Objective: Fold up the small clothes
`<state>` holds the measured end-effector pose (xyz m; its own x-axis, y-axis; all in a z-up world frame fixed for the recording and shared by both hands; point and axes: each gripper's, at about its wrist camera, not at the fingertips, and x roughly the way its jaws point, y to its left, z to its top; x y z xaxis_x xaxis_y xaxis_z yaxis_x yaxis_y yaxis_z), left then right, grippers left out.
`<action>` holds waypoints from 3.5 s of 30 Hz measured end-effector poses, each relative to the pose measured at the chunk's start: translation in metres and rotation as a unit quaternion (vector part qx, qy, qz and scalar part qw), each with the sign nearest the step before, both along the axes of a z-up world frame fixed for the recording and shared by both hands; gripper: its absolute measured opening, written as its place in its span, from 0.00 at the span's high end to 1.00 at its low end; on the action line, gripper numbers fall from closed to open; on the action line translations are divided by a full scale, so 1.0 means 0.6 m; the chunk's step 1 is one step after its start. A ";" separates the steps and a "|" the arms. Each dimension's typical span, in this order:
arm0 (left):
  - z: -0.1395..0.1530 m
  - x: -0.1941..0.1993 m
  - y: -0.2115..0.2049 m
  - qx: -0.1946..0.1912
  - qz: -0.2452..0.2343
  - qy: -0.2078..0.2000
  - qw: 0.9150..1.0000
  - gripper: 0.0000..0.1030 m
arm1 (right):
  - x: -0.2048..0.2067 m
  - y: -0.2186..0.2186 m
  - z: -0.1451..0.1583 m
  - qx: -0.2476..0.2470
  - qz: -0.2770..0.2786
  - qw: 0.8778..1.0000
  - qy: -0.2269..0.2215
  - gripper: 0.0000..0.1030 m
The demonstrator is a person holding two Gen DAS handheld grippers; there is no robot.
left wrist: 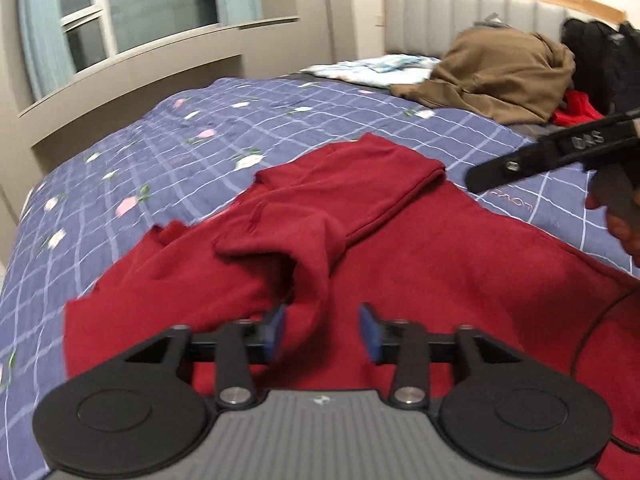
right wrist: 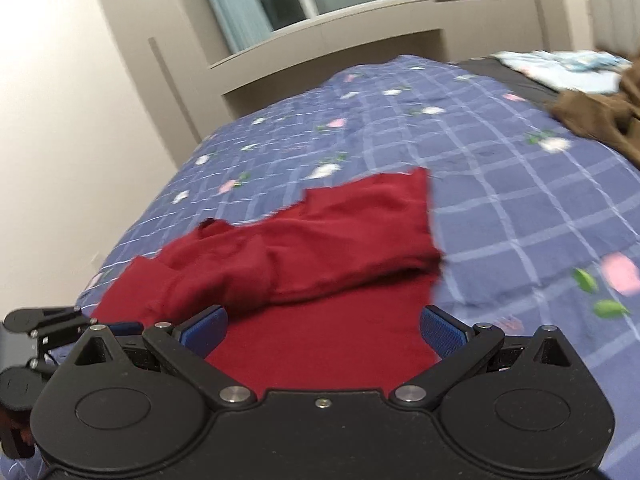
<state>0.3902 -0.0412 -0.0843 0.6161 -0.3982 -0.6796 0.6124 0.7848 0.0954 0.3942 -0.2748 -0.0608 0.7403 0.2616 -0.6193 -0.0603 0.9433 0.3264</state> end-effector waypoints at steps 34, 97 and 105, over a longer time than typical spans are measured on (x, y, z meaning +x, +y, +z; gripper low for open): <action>0.024 0.056 0.236 -0.098 0.323 0.052 0.940 0.07 | -0.082 0.027 -0.039 -0.023 -0.015 0.998 0.056 0.54; -0.072 0.224 0.234 -0.043 0.433 0.074 0.898 0.09 | 0.176 -0.004 -0.046 -0.215 0.004 0.976 -0.021 0.25; -0.050 0.216 0.246 -0.065 0.448 0.055 0.890 0.05 | 0.164 -0.024 -0.058 -0.214 -0.028 0.976 -0.031 0.16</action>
<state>0.5196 0.1066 -0.1144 0.6583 0.1388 -0.7398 -0.2644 0.9629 -0.0546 0.4924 -0.2891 -0.0958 0.7861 -0.0529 -0.6158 -0.0118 0.9949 -0.1005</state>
